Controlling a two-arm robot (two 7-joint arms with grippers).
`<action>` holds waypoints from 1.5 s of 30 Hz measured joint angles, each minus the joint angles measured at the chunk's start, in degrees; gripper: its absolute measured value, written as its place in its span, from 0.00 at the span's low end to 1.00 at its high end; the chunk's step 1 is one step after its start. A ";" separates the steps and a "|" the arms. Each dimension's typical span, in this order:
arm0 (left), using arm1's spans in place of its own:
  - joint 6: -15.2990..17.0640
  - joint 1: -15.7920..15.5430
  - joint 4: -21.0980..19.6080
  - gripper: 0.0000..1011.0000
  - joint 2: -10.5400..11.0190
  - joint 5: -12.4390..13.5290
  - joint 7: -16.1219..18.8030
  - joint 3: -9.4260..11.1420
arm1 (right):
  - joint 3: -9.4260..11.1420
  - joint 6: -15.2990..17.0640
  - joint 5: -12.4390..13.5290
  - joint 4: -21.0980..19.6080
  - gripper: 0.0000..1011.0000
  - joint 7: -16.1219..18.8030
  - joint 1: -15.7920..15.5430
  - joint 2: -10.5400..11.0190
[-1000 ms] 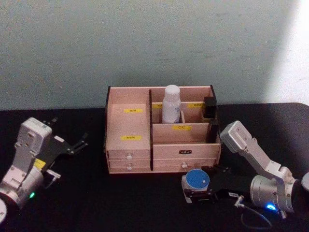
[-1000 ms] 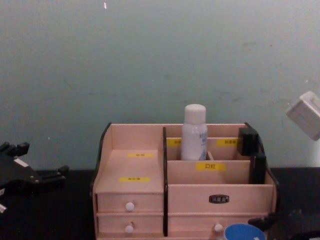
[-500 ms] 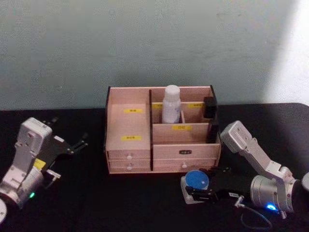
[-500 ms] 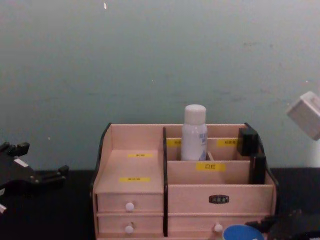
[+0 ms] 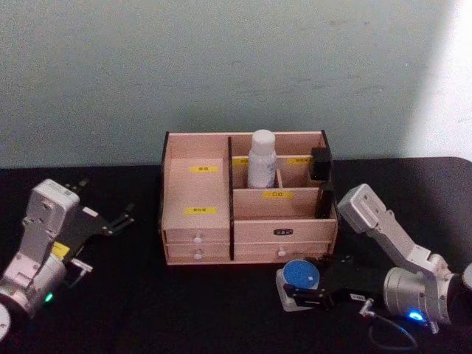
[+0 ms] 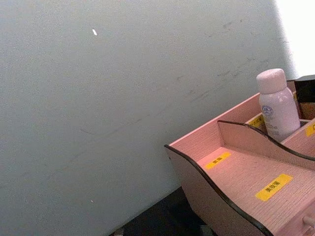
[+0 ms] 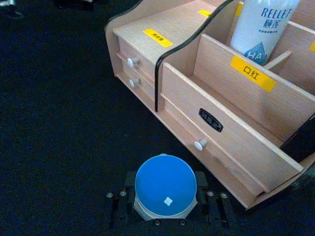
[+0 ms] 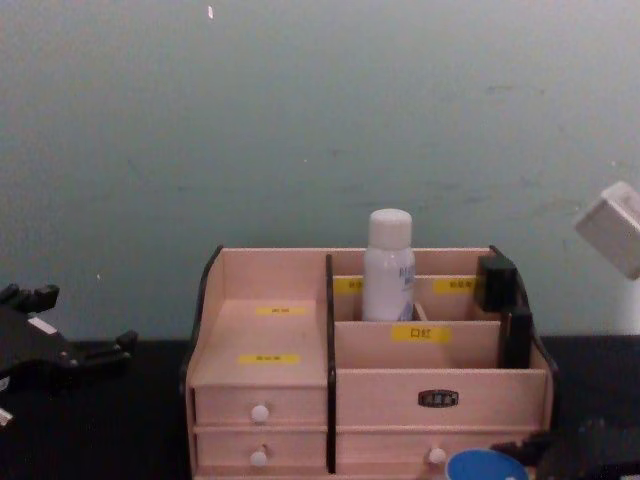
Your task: Pick up the facial cleanser and watermelon frost from the table and place them into the tiered storage box.
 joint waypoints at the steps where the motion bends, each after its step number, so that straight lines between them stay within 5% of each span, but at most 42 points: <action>1: 0.00 0.00 0.00 0.99 0.00 0.00 0.00 0.00 | 0.09 0.00 0.13 -0.16 0.71 0.17 -0.06 0.15; 13: 0.00 0.00 0.00 0.99 0.00 0.00 0.00 0.00 | 1.18 0.18 3.05 -4.74 0.71 3.31 -0.29 3.47; 23: 0.00 0.00 0.00 0.99 0.00 0.00 0.00 0.00 | 0.95 -0.10 4.74 -6.46 0.71 4.00 2.64 3.66; 30: 0.00 0.00 0.00 0.99 0.00 0.00 0.00 0.00 | -0.78 -1.18 4.61 -4.68 0.71 3.99 6.63 1.65; 45: 0.00 0.00 0.00 0.99 0.00 0.00 0.00 0.00 | -4.28 -2.89 3.09 5.83 0.71 3.88 15.84 -5.76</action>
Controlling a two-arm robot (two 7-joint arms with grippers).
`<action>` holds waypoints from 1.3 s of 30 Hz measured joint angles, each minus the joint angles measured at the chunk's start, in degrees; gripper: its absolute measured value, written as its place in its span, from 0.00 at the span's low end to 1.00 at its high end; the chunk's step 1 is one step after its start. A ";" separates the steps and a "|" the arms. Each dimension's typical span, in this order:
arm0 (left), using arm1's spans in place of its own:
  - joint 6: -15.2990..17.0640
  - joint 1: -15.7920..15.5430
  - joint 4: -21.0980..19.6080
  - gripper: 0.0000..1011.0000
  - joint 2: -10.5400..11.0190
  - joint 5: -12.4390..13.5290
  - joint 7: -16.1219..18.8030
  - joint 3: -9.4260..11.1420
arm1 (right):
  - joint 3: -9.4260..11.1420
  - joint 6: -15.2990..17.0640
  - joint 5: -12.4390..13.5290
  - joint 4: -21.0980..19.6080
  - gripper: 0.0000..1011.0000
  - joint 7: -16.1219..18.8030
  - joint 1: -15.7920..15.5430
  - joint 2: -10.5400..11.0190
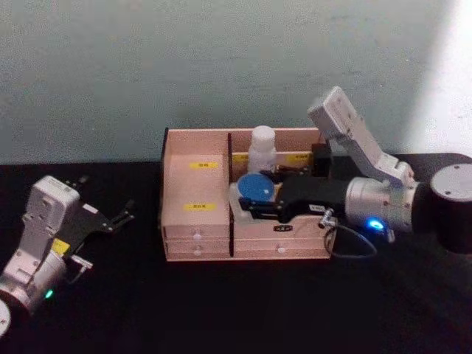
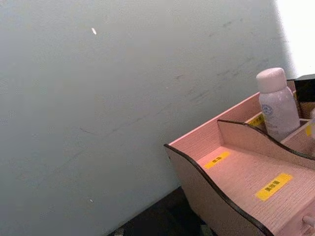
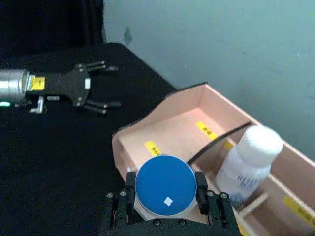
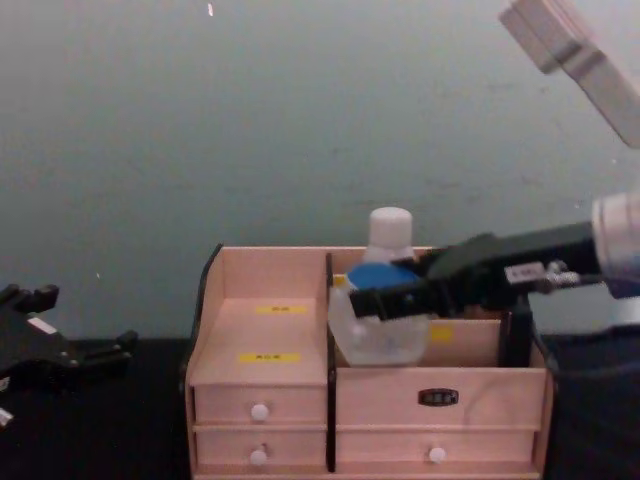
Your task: Pick up the facial cleanser and watermelon frost from the table and place them into the tiered storage box.
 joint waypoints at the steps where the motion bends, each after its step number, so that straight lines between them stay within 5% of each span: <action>1: 0.00 0.00 0.00 0.99 0.00 0.00 0.00 0.00 | 0.00 0.00 0.00 0.00 0.71 0.00 0.00 0.00; 23: 0.00 0.00 0.00 0.99 0.00 0.00 0.00 0.00 | -2.44 0.28 -1.54 14.63 0.71 -2.09 9.81 -11.55; 39: 0.00 0.00 0.00 0.99 0.00 0.00 0.00 0.00 | -2.87 -2.33 -3.96 25.80 0.71 -2.06 13.90 -17.50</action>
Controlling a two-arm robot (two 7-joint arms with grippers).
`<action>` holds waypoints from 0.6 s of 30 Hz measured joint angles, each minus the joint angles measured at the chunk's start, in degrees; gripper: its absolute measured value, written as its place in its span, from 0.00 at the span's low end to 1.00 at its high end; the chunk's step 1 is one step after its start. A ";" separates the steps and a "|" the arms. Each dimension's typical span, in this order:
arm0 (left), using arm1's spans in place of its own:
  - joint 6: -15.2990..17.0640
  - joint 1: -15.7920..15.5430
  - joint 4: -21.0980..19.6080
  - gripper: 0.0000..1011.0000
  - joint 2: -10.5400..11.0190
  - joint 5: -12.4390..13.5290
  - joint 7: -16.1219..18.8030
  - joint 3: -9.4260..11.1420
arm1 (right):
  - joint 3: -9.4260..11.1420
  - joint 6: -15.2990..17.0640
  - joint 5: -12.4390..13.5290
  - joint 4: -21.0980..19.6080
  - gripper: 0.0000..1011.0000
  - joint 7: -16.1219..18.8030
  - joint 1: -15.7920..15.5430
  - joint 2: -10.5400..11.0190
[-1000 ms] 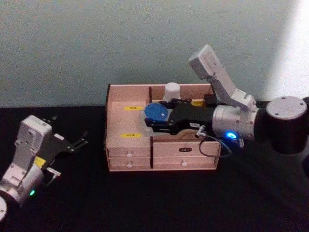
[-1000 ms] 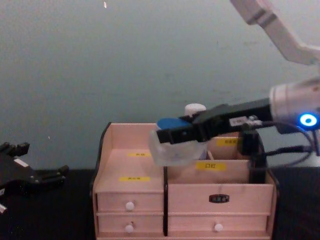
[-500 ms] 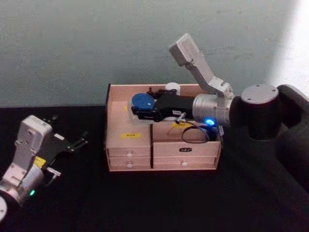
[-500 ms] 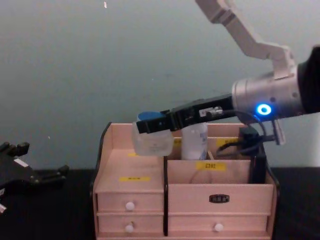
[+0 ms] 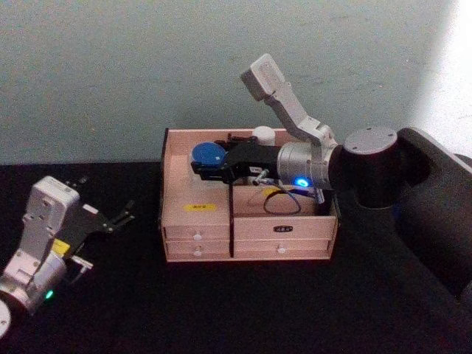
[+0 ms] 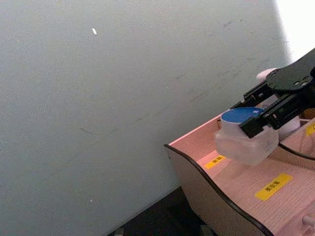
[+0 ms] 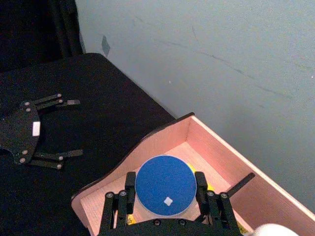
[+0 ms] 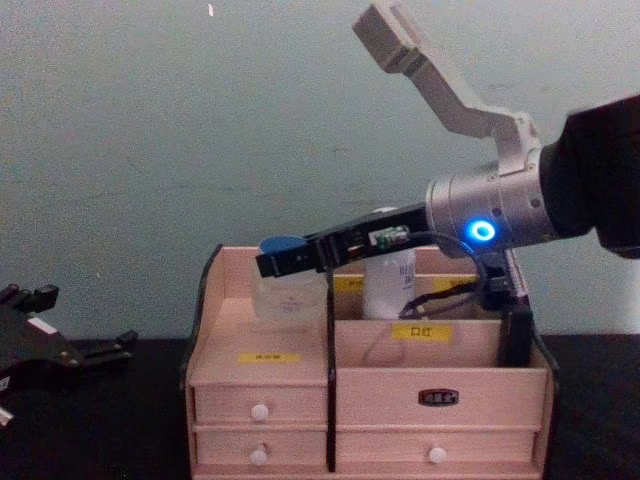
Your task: Pick up the facial cleanser and watermelon frost from the table and place them into the tiered storage box.
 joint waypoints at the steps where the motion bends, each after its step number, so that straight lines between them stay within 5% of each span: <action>1: 0.00 0.00 0.00 0.99 0.00 0.00 0.00 0.00 | 0.00 0.00 0.00 0.00 0.71 0.00 0.00 0.00; 18: 0.00 0.00 0.00 0.99 0.00 0.00 0.00 0.00 | 0.51 -1.09 -2.26 4.17 0.71 0.78 0.49 -2.11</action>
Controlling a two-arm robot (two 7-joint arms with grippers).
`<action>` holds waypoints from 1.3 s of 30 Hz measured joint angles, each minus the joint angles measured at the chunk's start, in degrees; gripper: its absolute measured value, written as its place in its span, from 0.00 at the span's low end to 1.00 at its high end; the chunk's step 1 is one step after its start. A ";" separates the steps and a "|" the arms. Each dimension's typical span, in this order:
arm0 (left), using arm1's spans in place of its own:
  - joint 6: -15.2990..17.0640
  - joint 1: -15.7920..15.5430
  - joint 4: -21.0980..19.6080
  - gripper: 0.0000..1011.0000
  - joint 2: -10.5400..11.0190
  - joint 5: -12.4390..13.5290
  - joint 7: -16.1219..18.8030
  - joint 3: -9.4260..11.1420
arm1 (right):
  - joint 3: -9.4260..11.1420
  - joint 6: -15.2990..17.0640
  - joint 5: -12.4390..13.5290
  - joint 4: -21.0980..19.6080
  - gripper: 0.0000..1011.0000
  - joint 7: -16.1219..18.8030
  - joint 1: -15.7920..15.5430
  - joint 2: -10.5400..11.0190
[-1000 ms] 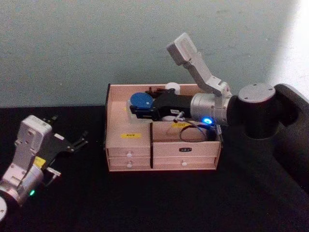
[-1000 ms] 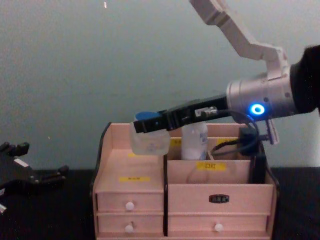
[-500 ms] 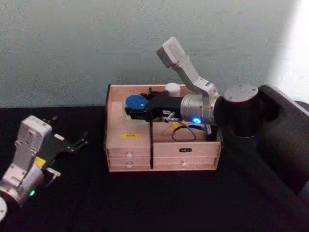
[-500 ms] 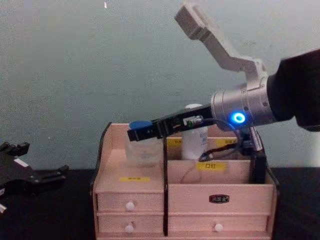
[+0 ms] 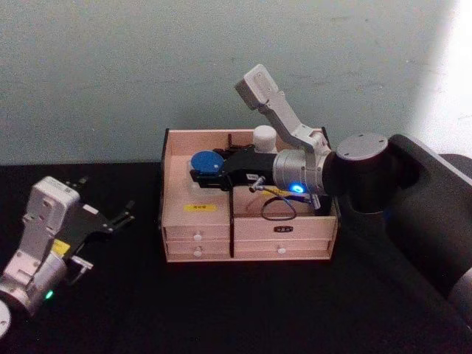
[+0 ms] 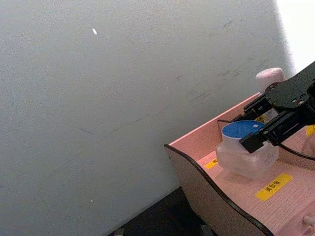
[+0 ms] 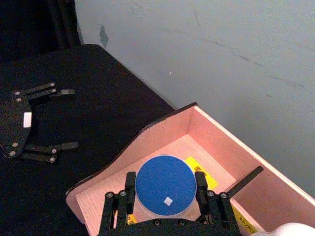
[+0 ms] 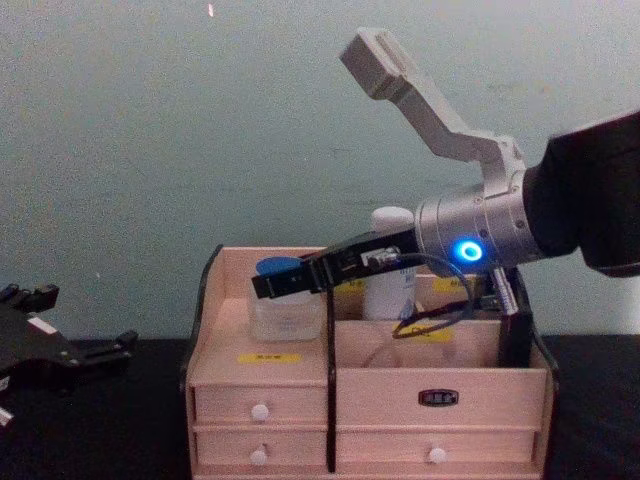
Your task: Pick up the facial cleanser and watermelon frost from the table and place them into the tiered storage box.
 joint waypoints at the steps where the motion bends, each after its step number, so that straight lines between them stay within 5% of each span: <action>1: 0.00 0.00 0.00 0.99 0.00 0.00 0.00 0.00 | 0.06 -0.01 -0.16 0.10 0.71 0.02 0.00 -0.08; 15: 0.00 0.00 0.00 0.99 0.00 0.00 0.00 0.00 | 0.15 0.00 -0.74 -0.04 0.71 -0.08 -0.26 -0.08; 27: 0.00 0.00 0.00 0.99 0.00 0.00 0.00 0.00 | 0.15 0.04 -0.57 -0.12 0.99 -0.07 -0.27 -0.04; 39: 0.00 0.00 0.00 0.99 0.00 0.00 0.00 0.00 | 0.14 0.09 -0.50 -0.12 0.99 -0.07 -0.27 -0.03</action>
